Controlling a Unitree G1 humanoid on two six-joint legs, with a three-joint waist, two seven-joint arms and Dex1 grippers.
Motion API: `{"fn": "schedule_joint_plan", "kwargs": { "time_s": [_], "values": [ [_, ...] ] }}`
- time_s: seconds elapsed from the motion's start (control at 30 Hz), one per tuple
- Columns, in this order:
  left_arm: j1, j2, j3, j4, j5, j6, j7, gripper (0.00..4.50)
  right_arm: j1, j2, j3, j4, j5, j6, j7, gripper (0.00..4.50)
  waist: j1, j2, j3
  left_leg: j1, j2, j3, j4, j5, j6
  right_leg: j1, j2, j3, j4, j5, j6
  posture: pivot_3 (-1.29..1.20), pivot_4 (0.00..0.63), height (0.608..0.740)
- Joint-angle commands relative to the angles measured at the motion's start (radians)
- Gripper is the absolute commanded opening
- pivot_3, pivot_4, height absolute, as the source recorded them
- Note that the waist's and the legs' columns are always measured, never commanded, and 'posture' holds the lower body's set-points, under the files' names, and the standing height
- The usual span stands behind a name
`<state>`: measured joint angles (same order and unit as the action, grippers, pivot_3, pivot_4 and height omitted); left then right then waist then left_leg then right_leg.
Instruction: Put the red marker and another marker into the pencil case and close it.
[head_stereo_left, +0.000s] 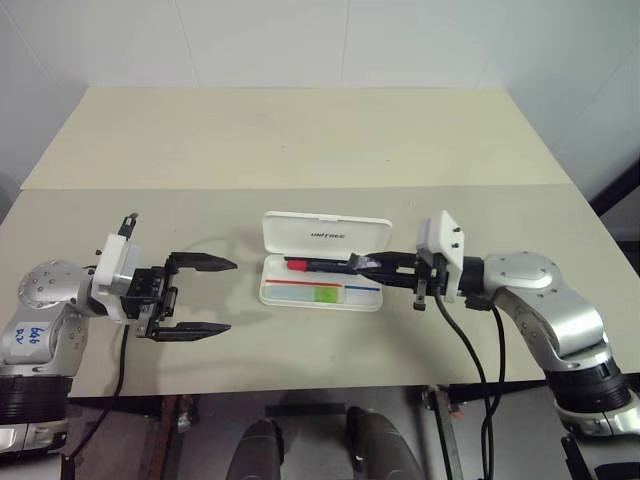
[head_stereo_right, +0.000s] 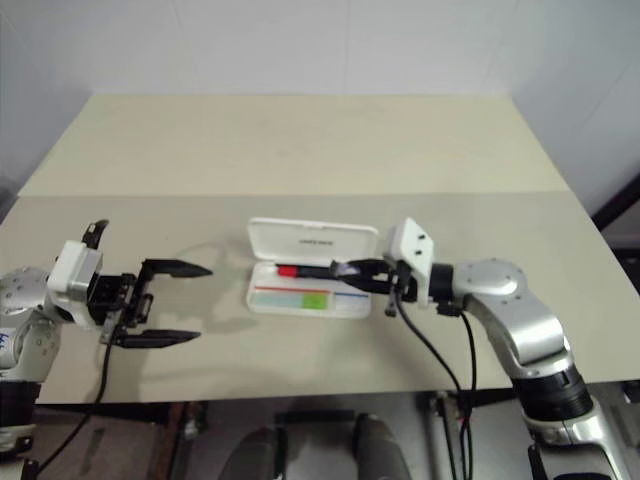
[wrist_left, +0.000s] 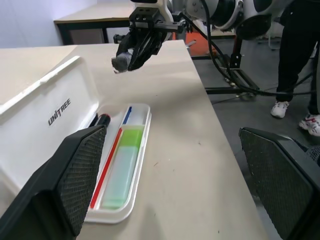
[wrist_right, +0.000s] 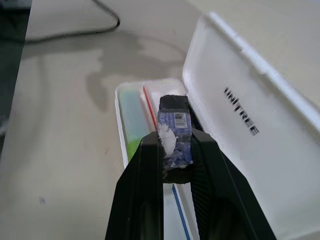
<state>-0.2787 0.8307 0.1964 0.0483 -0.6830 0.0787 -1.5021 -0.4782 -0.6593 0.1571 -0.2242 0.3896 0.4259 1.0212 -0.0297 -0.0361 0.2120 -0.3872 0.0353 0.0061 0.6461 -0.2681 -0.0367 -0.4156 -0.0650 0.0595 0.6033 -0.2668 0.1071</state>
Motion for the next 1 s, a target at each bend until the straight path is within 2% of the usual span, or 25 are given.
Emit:
{"fn": "schedule_joint_plan", "kwargs": {
  "time_s": [0.03, 0.33, 0.67, 1.0],
  "values": [
    [0.013, 0.014, 0.039, 0.004, -0.028, -0.030, -0.107, 4.50, -0.024, -0.007, 0.020, 0.017, -0.038, -0.042, 0.029, 0.38, 0.000, 0.000, 0.000, -0.001, 0.000, 0.000, 0.000, 0.000, 0.000, -0.001, 0.000, 0.000, 0.001, 0.000, 0.000, 0.00, 0.150, 0.740],
    [0.052, 0.010, 0.087, 0.047, -0.108, -0.070, -0.112, 4.50, -0.001, -0.029, 0.033, 0.055, -0.097, -0.073, 0.074, 0.38, -0.001, 0.000, 0.000, -0.002, 0.001, 0.001, 0.000, -0.002, 0.000, -0.004, 0.001, 0.000, 0.004, 0.001, 0.003, 0.00, 0.150, 0.740],
    [0.200, 0.189, 0.154, 0.085, -0.214, -0.117, -0.112, 4.50, 0.003, -0.029, 0.030, 0.034, -0.099, -0.064, 0.098, 0.38, -0.005, 0.000, 0.000, -0.002, 0.003, 0.003, 0.000, -0.002, 0.000, -0.007, 0.002, 0.000, 0.006, 0.000, 0.000, 0.00, 0.150, 0.740],
    [0.211, 0.167, 0.173, 0.066, -0.200, -0.133, -0.112, 4.50, -0.033, 0.042, 0.081, 0.109, -0.150, -0.092, 0.085, 0.38, -0.003, 0.000, 0.000, -0.004, 0.003, 0.004, 0.000, -0.002, 0.000, -0.010, 0.002, 0.001, 0.008, -0.001, -0.002, 0.00, 0.150, 0.740]
  ]
}}
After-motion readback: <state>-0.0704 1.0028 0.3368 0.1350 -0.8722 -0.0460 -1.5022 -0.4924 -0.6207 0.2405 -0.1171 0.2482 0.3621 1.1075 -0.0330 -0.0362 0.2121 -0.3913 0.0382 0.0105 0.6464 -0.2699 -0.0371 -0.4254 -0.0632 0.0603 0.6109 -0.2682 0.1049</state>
